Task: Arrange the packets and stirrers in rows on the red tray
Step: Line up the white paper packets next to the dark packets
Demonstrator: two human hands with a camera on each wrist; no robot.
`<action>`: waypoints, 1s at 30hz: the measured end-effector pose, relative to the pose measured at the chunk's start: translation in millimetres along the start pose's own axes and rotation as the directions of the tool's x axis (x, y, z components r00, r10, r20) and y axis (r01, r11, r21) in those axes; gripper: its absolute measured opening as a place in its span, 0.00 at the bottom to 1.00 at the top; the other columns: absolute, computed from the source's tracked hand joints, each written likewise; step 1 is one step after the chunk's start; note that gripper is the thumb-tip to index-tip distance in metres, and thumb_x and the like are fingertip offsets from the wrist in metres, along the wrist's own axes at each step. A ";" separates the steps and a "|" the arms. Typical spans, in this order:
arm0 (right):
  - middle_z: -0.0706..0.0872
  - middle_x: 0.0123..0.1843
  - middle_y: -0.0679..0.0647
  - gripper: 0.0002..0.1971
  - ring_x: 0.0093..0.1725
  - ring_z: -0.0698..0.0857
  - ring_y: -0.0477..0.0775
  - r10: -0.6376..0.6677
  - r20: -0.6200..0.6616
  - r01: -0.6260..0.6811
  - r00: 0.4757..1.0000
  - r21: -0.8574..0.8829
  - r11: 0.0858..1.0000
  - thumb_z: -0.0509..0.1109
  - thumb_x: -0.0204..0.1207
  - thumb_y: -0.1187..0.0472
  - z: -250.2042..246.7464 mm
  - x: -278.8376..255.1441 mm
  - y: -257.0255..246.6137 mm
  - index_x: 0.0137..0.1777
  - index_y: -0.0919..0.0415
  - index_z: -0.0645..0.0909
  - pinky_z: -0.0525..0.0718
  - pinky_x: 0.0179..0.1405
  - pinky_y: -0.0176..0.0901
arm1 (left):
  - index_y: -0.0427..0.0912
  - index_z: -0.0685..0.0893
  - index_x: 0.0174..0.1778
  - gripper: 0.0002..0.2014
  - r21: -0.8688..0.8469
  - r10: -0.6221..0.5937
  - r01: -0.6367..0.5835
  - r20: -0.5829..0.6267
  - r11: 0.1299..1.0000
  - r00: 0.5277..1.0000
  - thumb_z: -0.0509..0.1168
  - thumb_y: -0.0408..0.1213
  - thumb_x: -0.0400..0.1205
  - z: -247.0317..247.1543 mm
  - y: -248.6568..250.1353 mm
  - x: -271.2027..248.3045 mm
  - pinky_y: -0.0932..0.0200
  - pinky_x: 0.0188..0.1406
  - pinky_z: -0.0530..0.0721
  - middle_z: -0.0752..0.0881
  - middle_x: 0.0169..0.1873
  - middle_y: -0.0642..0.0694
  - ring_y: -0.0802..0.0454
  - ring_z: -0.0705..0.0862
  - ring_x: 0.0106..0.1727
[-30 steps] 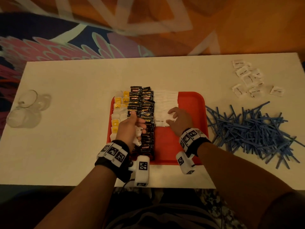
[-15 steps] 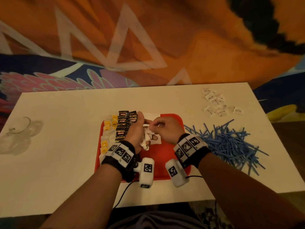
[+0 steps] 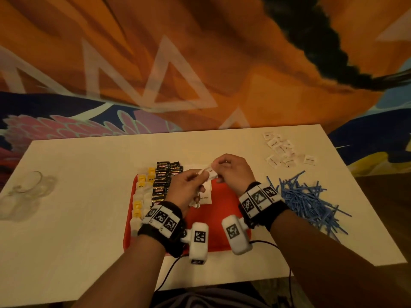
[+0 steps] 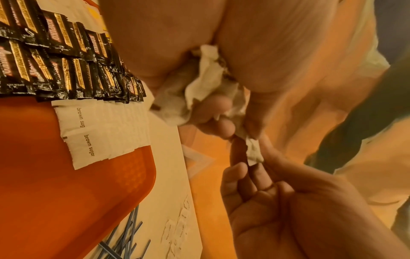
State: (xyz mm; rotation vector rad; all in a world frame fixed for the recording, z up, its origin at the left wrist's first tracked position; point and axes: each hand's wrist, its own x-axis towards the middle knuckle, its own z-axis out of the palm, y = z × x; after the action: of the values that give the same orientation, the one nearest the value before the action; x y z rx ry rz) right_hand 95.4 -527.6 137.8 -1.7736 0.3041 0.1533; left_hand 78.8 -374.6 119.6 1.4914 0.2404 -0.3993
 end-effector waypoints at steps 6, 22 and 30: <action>0.89 0.39 0.59 0.09 0.30 0.86 0.55 0.079 -0.069 -0.071 0.994 0.119 0.990 0.71 0.79 0.63 5.5 -1.9 8.1 0.37 0.55 0.82 0.88 0.41 0.54 | 0.42 0.88 0.47 0.02 0.008 0.034 -0.034 -0.017 0.999 0.999 0.73 0.34 0.81 0.5 3.4 -2.1 0.62 0.19 0.71 0.84 0.30 0.45 0.49 0.75 0.27; 0.87 0.36 0.58 0.03 0.32 0.83 0.48 0.049 0.112 -0.056 0.993 0.059 0.997 0.77 0.74 0.66 -7.2 -10.7 3.2 0.44 0.66 0.87 0.78 0.28 0.36 | 0.42 0.87 0.42 0.15 -0.021 0.056 -0.060 -0.160 0.998 0.986 0.65 0.49 0.86 -8.1 8.8 -1.1 0.59 0.25 0.75 0.85 0.35 0.46 0.54 0.79 0.31; 0.86 0.28 0.52 0.08 0.28 0.87 0.42 0.014 0.295 0.046 0.955 -0.194 0.980 0.77 0.69 0.72 -7.2 -9.0 -16.8 0.38 0.59 0.85 0.83 0.32 0.40 | 0.45 0.87 0.39 0.06 0.292 0.258 -0.241 -0.018 0.925 0.966 0.75 0.41 0.79 -11.2 9.5 3.0 0.61 0.27 0.72 0.87 0.35 0.51 0.64 0.77 0.24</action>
State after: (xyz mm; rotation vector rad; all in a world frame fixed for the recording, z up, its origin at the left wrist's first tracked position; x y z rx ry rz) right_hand 91.1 -530.3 157.5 -1.9185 0.0584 0.4462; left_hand 86.4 -363.5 126.2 1.7973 0.0333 -0.1911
